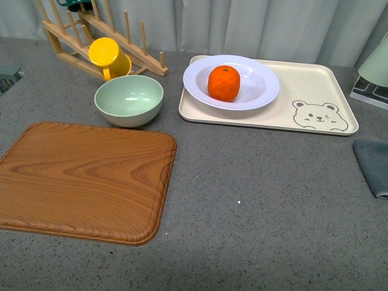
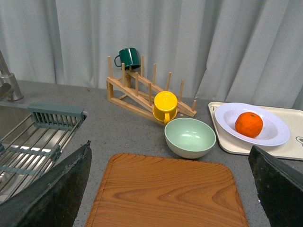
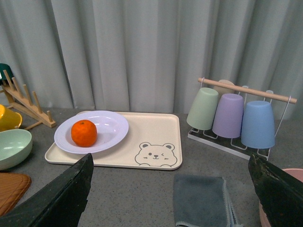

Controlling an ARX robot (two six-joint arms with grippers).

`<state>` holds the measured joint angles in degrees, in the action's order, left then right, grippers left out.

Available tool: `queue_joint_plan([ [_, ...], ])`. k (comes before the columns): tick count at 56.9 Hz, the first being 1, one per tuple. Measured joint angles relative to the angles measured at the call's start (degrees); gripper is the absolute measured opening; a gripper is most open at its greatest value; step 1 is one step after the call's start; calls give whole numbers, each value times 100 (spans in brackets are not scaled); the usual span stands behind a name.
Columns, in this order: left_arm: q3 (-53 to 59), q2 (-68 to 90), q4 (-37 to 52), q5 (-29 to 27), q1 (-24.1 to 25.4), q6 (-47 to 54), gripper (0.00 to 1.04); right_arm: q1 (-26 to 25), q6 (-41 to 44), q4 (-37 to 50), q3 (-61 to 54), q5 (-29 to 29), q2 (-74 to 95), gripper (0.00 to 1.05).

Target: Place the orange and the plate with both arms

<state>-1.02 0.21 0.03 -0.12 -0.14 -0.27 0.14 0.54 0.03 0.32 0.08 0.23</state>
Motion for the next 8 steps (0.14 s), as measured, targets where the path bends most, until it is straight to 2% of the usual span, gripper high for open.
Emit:
queue_joint_plan([
  [8,0,0,0,0,0,0,98,0,-2,0,0,0,0,96],
])
